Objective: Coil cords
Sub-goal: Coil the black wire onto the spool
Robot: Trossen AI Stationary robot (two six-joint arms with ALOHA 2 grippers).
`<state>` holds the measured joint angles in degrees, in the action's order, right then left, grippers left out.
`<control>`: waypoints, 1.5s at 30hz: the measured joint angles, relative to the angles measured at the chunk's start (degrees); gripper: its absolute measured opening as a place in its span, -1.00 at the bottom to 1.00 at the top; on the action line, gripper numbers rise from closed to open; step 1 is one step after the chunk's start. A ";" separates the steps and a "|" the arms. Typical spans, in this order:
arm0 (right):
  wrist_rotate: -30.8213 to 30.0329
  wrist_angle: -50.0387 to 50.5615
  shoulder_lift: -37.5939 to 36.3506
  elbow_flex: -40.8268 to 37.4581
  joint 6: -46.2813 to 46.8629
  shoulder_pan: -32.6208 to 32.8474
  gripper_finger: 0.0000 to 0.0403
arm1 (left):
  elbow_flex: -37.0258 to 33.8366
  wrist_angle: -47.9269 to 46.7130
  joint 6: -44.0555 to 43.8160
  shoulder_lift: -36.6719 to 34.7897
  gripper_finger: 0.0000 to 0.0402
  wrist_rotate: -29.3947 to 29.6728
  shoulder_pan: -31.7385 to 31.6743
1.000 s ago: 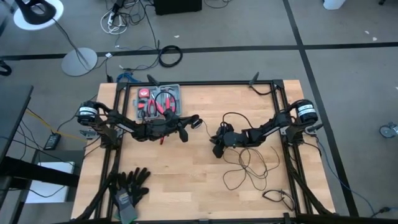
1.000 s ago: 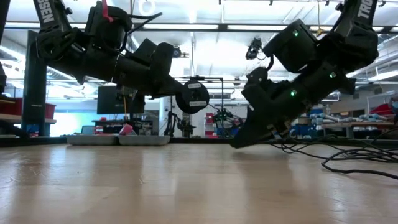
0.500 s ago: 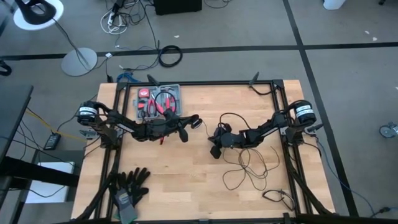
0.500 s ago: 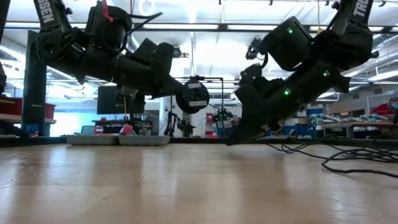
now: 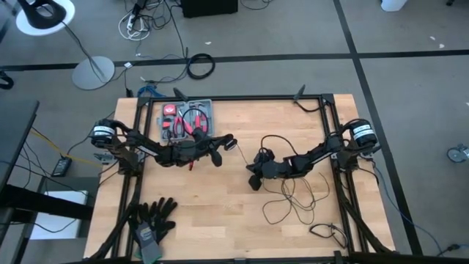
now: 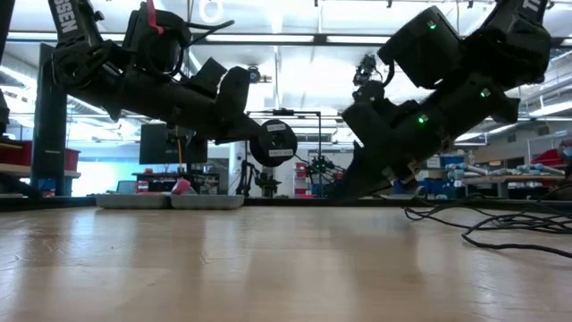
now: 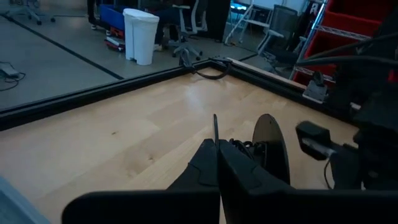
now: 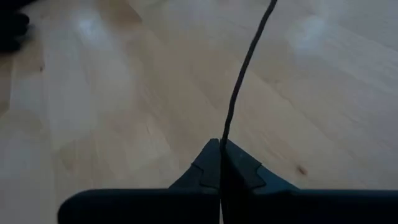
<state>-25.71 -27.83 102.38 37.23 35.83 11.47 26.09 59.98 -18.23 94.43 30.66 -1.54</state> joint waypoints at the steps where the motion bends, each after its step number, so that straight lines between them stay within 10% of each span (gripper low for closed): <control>1: 0.00 0.38 0.35 0.86 0.20 0.03 -0.99 | 0.00 0.27 -0.19 0.00 -1.00 0.22 0.00; 20: 10.41 20.88 12.99 32.30 -27.56 -4.74 -1.00 | 0.15 -3.75 -7.73 0.00 -1.00 -1.02 -0.04; 36: 30.73 36.03 5.68 38.30 -36.68 -10.91 -1.00 | 0.31 -10.81 -7.63 -0.03 -1.00 -23.05 -1.19; 45: 26.33 43.87 0.19 38.21 -36.96 -12.45 -1.00 | 0.20 -10.15 -7.51 0.00 -1.00 -29.46 -1.07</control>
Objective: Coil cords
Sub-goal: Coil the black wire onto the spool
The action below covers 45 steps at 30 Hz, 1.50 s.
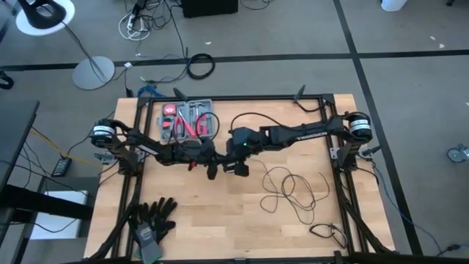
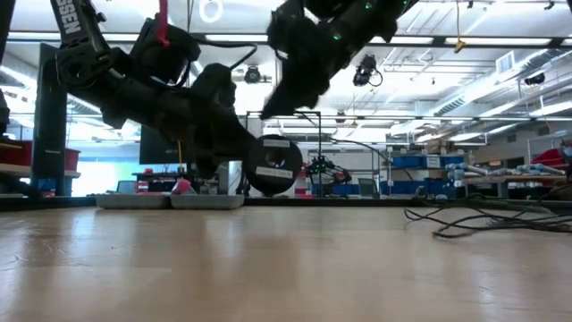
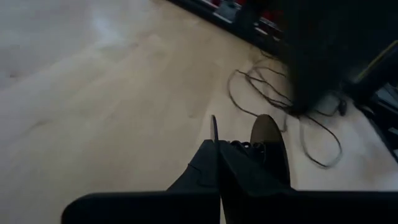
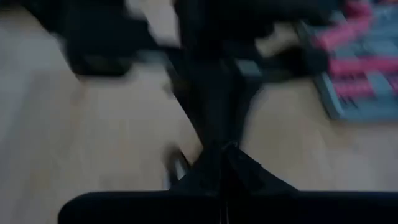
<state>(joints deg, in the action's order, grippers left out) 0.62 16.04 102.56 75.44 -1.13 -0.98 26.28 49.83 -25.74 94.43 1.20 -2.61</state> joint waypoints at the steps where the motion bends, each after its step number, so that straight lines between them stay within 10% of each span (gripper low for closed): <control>1: -1.25 1.30 -0.32 -0.02 0.07 0.07 -1.00 | 0.02 0.09 0.00 0.00 -1.00 -0.32 0.00; 14: -9.71 13.37 -1.16 -3.43 12.18 2.45 -1.00 | -0.25 2.26 -1.83 0.02 -1.00 8.97 0.00; 28: -19.51 -27.09 -0.55 -28.36 27.93 7.09 -0.84 | -8.03 14.02 -6.53 0.02 -1.00 19.07 -0.07; 45: -22.15 -31.22 -0.70 -32.52 32.04 6.98 -0.63 | -9.62 15.90 -7.45 0.00 -1.00 20.17 -0.02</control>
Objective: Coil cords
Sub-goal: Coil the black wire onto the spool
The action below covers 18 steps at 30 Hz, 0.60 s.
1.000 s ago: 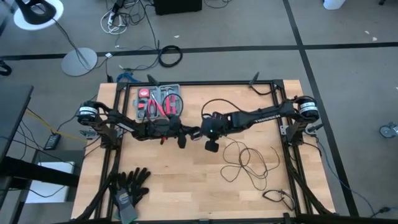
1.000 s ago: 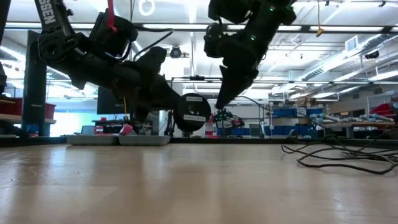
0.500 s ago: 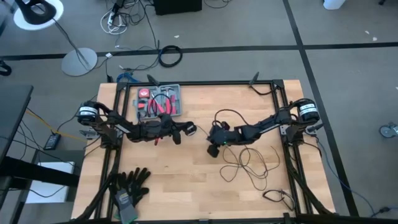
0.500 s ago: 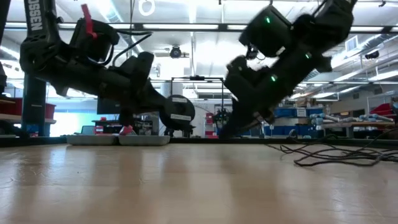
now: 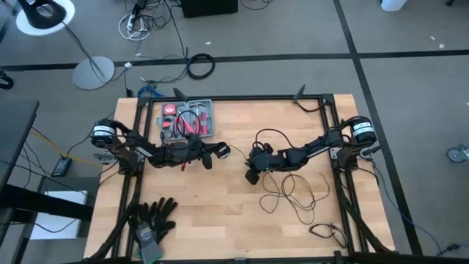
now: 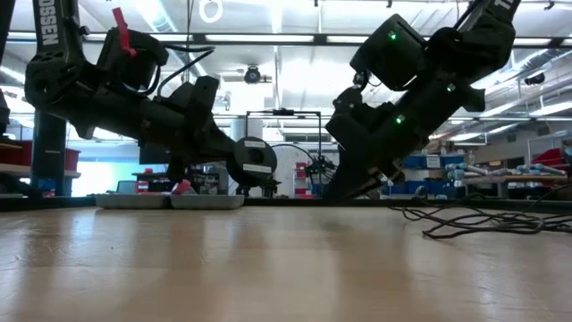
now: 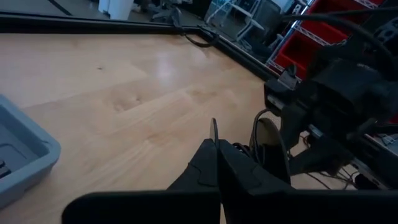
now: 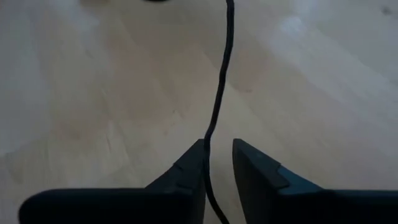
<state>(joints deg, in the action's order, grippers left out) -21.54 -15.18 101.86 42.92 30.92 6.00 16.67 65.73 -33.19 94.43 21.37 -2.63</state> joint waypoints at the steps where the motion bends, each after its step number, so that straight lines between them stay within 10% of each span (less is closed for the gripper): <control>1: -0.50 -0.32 0.00 0.00 -0.49 0.00 -0.63 | 0.00 -0.26 -0.03 0.00 -1.00 -0.01 0.00; 18: -7.74 -2.80 -0.02 0.04 -6.19 -0.15 -0.64 | 0.04 -5.59 -0.08 0.00 -1.00 0.49 0.00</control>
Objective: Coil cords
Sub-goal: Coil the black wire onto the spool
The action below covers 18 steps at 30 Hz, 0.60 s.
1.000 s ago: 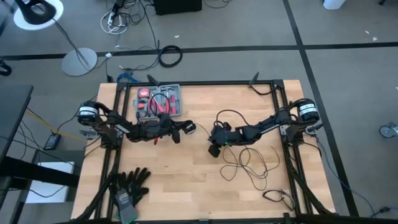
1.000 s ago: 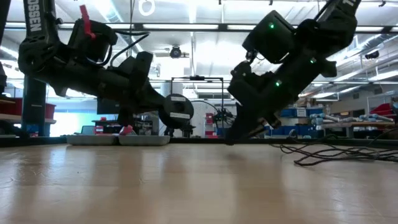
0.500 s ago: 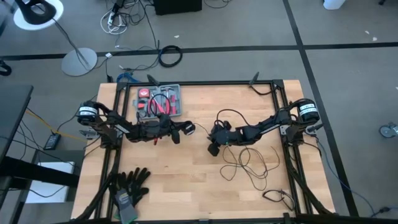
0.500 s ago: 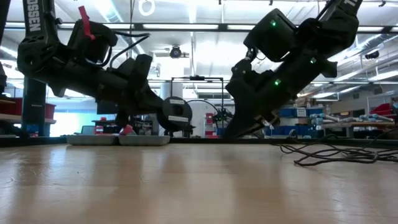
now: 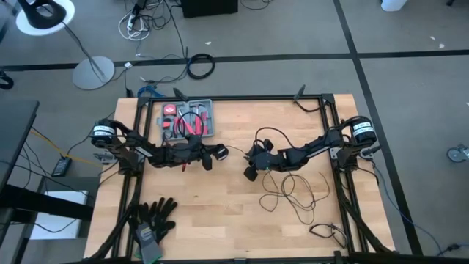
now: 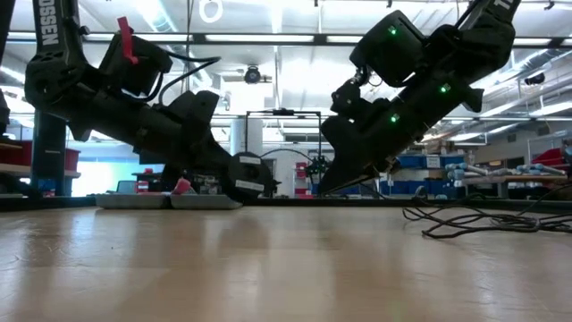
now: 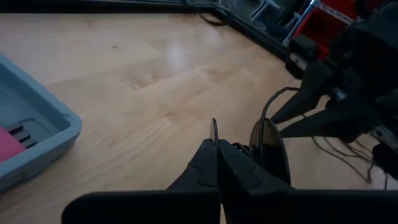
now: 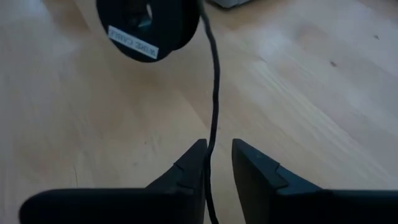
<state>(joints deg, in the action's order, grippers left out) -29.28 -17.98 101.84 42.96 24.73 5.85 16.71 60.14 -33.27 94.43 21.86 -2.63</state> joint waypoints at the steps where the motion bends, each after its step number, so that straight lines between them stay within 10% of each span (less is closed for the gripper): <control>1: 0.00 -0.02 0.00 0.00 -1.16 0.00 -0.64 | 0.00 -0.17 0.00 0.00 -1.00 0.00 0.00; 18: -1.56 -0.16 -0.86 0.04 -6.84 -1.07 -0.22 | 0.00 -0.33 0.04 0.00 -1.00 0.18 0.00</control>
<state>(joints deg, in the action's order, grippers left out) -30.83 -18.14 100.98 43.00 17.88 4.78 16.71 59.81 -33.23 94.43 22.04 -2.63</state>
